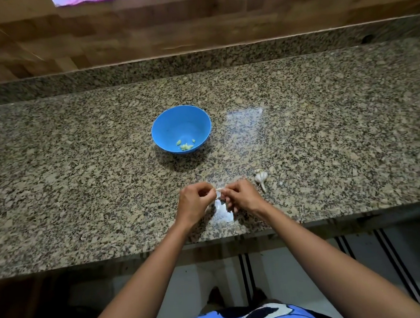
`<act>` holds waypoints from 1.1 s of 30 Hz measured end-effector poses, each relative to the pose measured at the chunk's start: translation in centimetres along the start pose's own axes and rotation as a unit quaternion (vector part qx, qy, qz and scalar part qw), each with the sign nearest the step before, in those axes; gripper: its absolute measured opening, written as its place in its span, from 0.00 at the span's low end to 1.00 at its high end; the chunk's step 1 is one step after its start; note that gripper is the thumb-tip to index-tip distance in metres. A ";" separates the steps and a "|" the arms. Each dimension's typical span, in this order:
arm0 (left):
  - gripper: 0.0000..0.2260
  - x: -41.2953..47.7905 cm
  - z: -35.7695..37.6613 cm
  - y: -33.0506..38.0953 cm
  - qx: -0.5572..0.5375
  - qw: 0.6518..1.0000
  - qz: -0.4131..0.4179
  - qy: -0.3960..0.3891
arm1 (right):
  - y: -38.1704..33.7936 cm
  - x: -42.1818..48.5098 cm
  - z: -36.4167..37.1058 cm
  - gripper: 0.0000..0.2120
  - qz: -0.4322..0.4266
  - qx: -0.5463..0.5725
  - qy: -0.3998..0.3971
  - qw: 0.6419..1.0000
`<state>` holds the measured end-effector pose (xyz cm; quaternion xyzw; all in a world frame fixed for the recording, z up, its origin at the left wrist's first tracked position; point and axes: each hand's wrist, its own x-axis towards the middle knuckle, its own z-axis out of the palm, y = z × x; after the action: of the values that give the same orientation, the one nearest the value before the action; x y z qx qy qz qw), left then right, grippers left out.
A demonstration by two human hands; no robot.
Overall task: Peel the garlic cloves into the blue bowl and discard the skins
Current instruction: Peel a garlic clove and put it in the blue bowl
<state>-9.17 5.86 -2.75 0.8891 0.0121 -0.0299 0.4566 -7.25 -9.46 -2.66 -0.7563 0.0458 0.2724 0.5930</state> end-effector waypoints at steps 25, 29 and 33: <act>0.07 1.1 -0.3 0.3 -0.094 0.995 -0.009 0.025 | -0.3 0.2 -0.4 0.10 -0.054 0.125 -0.039 0.990; 0.08 1.2 -0.5 -0.2 -0.084 0.996 0.002 0.014 | -0.3 0.3 -0.5 0.10 -0.045 0.124 -0.048 0.990; 0.06 1.2 -0.5 -0.3 -0.076 0.997 0.014 0.006 | -0.2 0.2 -0.4 0.09 -0.033 0.114 -0.061 0.991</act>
<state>-7.98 6.48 -2.79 0.8521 0.0049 -0.0168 0.5231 -6.83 -9.73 -2.47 -0.6669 0.0151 0.2914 0.6856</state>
